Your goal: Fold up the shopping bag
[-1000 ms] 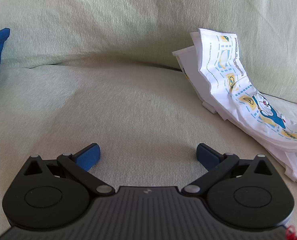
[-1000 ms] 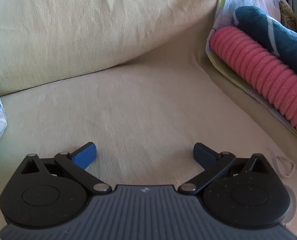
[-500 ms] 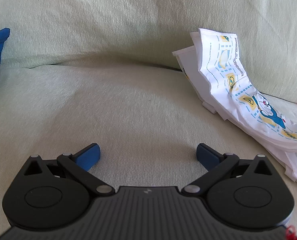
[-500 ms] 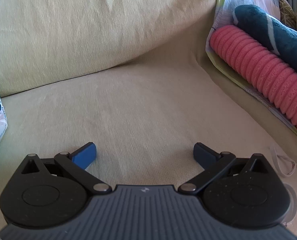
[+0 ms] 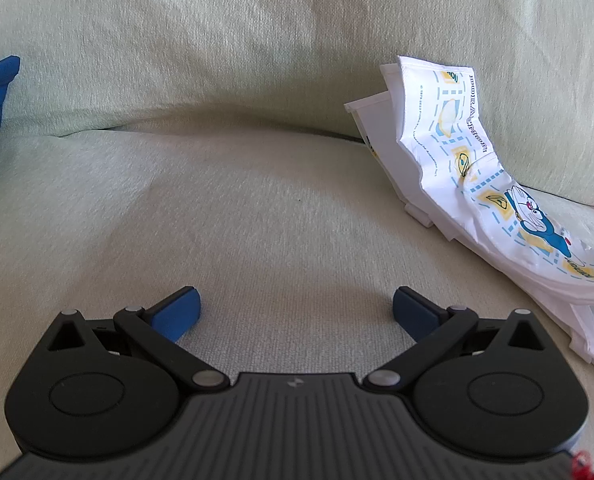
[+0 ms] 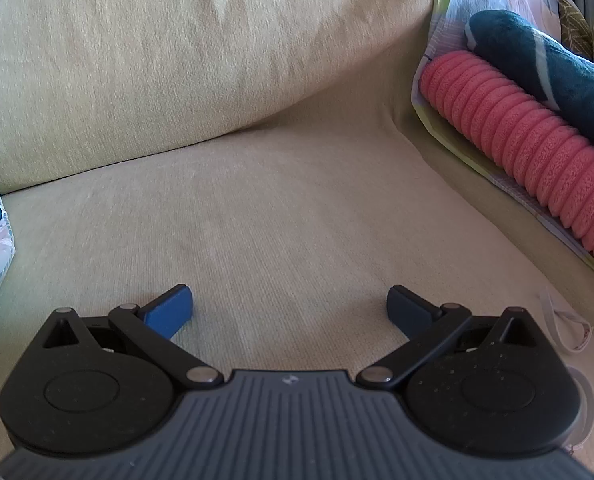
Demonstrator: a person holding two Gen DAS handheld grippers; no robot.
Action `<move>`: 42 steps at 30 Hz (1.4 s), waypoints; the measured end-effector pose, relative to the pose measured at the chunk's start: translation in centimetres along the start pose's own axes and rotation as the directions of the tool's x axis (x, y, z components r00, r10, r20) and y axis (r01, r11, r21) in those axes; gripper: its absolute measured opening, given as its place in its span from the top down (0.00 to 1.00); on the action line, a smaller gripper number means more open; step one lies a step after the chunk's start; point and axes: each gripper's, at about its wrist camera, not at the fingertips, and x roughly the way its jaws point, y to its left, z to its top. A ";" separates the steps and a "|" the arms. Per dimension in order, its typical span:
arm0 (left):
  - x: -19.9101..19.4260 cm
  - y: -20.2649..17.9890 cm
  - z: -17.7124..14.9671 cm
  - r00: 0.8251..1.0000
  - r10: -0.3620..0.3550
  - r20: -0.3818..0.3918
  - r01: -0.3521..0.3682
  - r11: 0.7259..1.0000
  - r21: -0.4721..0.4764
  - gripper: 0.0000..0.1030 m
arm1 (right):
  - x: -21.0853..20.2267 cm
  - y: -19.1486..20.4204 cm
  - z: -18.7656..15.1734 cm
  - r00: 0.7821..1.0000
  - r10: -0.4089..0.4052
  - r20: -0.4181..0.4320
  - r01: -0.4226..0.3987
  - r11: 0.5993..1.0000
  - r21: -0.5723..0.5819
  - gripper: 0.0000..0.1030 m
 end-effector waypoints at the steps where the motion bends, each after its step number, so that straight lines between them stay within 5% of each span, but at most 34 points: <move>1: -0.1 0.0 -0.1 1.000 0.002 0.000 -0.002 1.000 -0.001 0.00 | -0.1 0.0 -0.1 1.000 -0.002 0.000 0.002 1.000 0.001 0.00; 42: 0.1 0.0 0.0 1.000 0.002 0.002 -0.002 1.000 0.000 0.00 | 0.0 0.2 0.0 1.000 -0.009 0.000 0.009 1.000 0.002 0.00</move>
